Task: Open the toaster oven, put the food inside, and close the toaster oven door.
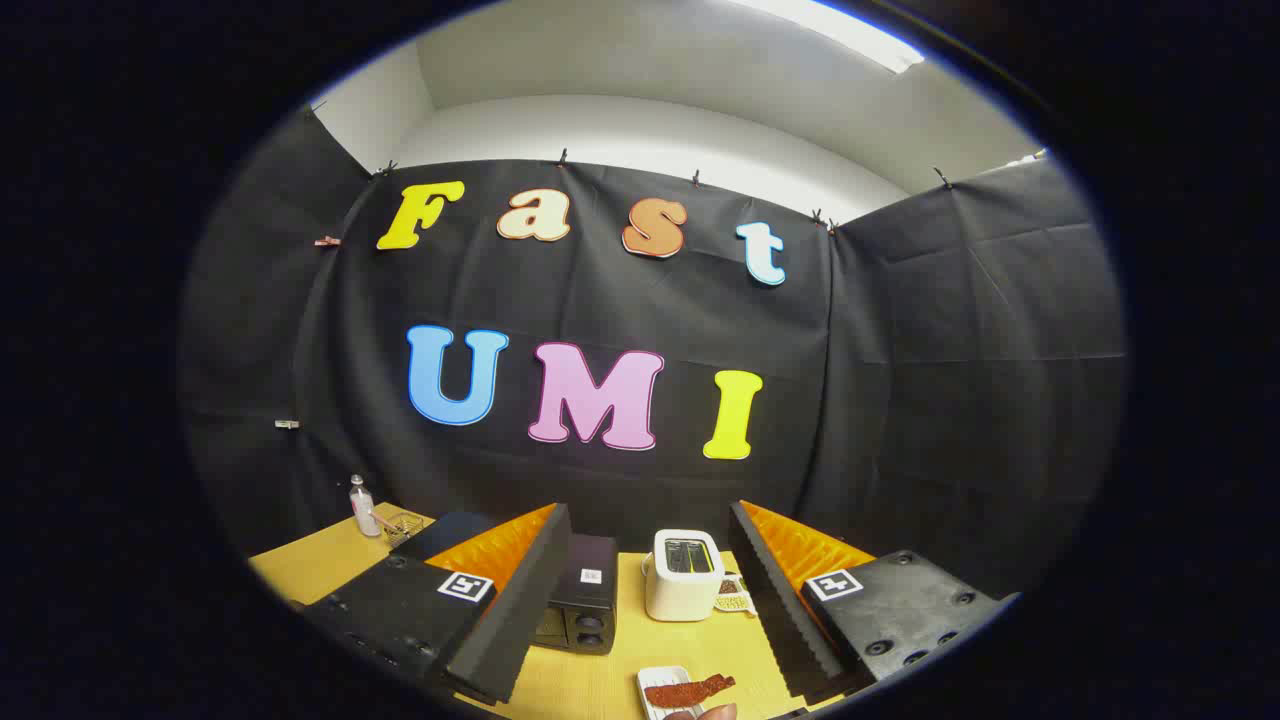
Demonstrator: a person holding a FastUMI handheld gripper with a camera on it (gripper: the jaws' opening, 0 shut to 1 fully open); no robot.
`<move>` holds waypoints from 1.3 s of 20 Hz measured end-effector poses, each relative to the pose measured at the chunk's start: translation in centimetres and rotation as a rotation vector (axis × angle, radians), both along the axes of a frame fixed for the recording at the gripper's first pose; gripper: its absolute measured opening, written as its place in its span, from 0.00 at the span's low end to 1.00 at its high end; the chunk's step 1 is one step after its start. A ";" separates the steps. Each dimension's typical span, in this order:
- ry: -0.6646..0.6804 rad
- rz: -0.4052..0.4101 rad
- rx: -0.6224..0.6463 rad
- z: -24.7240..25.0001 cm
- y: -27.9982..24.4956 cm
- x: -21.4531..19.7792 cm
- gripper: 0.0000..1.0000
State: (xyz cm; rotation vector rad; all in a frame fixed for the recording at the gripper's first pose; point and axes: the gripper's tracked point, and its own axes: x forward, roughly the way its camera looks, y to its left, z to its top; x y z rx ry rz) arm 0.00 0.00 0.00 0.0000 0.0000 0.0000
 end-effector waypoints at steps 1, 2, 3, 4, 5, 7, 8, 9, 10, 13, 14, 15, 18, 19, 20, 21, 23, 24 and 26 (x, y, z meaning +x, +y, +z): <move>0.002 0.001 -0.001 0.0 0.2 0.1 0.97; 0.003 0.003 -0.004 -0.1 0.3 0.1 0.97; 0.002 0.002 -0.008 -0.2 0.5 0.1 0.97; -0.001 0.002 -0.014 -0.1 0.6 0.1 0.97; -0.003 0.004 -0.020 -0.1 0.7 0.0 0.97; -0.003 0.005 -0.029 -0.2 0.9 0.0 0.97; -0.002 0.006 -0.030 -0.3 0.9 -0.1 0.97; -0.003 0.004 -0.031 -0.2 1.0 -0.1 0.97; -0.004 0.002 -0.032 -0.2 1.0 -0.1 0.97; -0.001 0.000 -0.033 -0.4 1.1 0.1 0.97; 0.001 0.000 -0.035 -0.5 1.1 0.1 0.97; 0.000 -0.001 -0.036 -0.7 1.1 0.1 0.97; 0.010 -0.002 -0.019 -1.4 1.6 0.5 0.97; 0.013 0.001 -0.009 -1.6 2.2 0.6 0.97; 0.017 0.002 -0.001 -2.0 2.9 0.8 0.97; 0.016 0.006 0.005 -2.4 3.8 1.2 0.97; 0.011 0.021 0.018 -3.4 6.1 2.1 0.97; 0.013 0.032 0.029 -4.2 7.6 2.6 0.97; 0.007 0.050 0.042 -5.6 10.4 3.8 0.97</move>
